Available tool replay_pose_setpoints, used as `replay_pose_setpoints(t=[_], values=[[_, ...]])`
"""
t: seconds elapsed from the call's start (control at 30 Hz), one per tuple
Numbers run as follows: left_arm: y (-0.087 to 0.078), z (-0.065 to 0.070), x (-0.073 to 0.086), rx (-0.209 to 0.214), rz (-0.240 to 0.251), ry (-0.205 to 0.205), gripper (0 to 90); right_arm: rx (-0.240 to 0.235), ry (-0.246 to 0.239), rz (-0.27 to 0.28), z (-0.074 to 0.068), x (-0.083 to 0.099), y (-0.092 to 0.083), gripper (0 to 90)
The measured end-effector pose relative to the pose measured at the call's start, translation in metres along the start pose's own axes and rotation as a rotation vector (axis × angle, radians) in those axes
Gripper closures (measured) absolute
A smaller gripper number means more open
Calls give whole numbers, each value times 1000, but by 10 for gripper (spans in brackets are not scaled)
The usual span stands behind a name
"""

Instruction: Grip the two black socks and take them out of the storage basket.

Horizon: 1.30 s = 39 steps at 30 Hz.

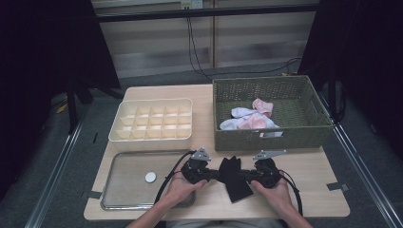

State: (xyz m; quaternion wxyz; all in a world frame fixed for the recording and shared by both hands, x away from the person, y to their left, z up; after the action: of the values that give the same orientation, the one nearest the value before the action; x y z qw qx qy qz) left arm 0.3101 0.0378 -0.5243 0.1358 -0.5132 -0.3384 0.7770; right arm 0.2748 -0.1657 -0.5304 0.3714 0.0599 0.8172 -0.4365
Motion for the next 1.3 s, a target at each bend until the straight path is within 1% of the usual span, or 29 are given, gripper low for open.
replay_pose_setpoints(t=[0.07, 0.13, 0.17, 0.27, 0.33, 0.37, 0.43, 0.47, 0.53, 0.57, 0.6, 0.67, 0.7, 0.77, 0.8, 0.83, 0.9, 0.93, 0.97, 1.0, 1.07, 1.1, 1.13, 1.17, 1.2, 1.27, 1.3], values=[[-4, 0, -1, 17, 21, -13, 877, 0, 2, 1, 1, -1, 0, 859], [-6, 1, -2, 18, 30, -18, 880, -9, 5, 6, 1, -2, -2, 868], [-11, 1, -3, 24, 45, -18, 880, -11, 9, 10, 1, -3, -4, 870], [-19, 2, -7, 20, 80, -21, 882, -11, 12, 33, 3, -7, -9, 872], [-26, 4, -9, 14, 101, -13, 882, -10, 17, 56, 5, -10, -13, 873], [-30, 6, -11, 18, 112, -7, 882, -9, 26, 59, 5, -11, -15, 873], [-39, 9, -15, 10, 134, 12, 882, -8, 27, 66, 6, -13, -16, 873], [-43, 10, -17, 9, 151, 10, 882, -8, 26, 68, 7, -13, -15, 873], [-46, 11, -18, 13, 159, 15, 882, -10, 25, 67, 6, -13, -15, 873], [-49, 14, -19, 9, 157, 29, 882, -8, 25, 62, 5, -13, -14, 873], [-51, 17, -19, 3, 166, 41, 882, -9, 20, 49, 4, -13, -12, 873], [-50, 17, -19, 18, 160, 39, 880, -5, 12, 43, 4, -13, -10, 873], [-48, 16, -18, 14, 150, 40, 878, -6, 16, 40, 4, -13, -11, 873], [-43, 14, -13, 24, 132, 30, 869, -1, 17, 36, 6, -12, -12, 873], [-41, 13, -12, 22, 125, 29, 852, 0, 13, 36, 7, -12, -13, 873], [-40, 11, -11, 23, 124, 16, 826, 6, 16, 36, 8, -11, -14, 873], [-41, 9, -12, 31, 140, 1, 793, 10, 19, 38, 10, -11, -17, 872], [-41, 9, -12, 31, 140, 1, 772, 14, 19, 41, 12, -10, -18, 872], [-41, 7, -12, 30, 143, -12, 757, 13, 23, 37, 13, -10, -19, 870], [-41, 5, -11, 28, 139, -14, 747, 16, 19, 38, 15, -9, -20, 869], [-41, 3, -10, 27, 137, -22, 736, 18, 33, 41, 17, -9, -23, 862], [-39, -1, -7, 11, 125, -24, 736, 24, 32, 45, 19, -9, -25, 856], [-38, -3, -6, 8, 120, -30, 737, 25, 39, 47, 20, -9, -26, 846], [-36, -6, -3, 3, 108, -40, 741, 29, 36, 49, 22, -9, -27, 826], [-35, -8, -2, -1, 99, -44, 753, 32, 46, 55, 23, -9, -30, 802], [-29, -13, 3, -12, 67, -56, 763, 33, 50, 66, 23, -8, -33, 778], [-28, -15, 5, -31, 58, -52, 763, 34, 49, 74, 23, -8, -35, 770]])
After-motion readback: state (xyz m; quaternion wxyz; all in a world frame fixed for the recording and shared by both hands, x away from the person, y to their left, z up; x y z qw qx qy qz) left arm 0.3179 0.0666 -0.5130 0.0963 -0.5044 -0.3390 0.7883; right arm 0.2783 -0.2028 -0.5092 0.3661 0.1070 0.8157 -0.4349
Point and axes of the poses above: each handheld gripper's, and its own axes: y roughly forward along the jaws, x roughly out of its underside, z roughly to its right, the point moved 4 cm from there along y, roughly forward along the jaws, and after that the axes turned 1 degree about -x, right-handed, at the moved point
